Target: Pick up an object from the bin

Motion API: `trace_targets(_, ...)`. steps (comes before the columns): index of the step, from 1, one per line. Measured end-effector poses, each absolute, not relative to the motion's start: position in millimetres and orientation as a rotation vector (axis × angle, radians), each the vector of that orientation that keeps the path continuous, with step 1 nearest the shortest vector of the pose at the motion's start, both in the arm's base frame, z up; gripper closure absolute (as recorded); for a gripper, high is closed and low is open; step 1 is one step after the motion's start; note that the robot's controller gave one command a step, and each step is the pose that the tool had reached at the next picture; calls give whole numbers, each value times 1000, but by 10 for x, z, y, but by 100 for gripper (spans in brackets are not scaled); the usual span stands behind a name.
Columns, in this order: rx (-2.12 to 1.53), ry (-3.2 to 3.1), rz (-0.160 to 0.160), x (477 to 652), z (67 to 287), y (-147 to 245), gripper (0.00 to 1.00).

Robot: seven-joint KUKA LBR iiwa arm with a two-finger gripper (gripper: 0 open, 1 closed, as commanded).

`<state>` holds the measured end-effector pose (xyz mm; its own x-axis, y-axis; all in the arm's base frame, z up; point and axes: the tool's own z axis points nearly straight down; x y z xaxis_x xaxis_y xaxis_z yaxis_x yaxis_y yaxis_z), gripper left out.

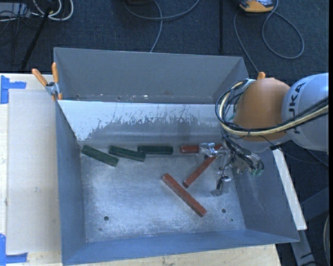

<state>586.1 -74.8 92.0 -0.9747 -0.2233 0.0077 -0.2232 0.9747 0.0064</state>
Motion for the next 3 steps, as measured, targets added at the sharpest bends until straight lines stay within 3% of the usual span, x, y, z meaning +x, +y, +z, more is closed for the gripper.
trace_targets(1,503,-3106,1,6125,704,-454,0)
trace_targets(2,506,-3103,0,6118,702,-450,100)
trace_targets(3,881,-3013,0,5659,766,-1257,100)
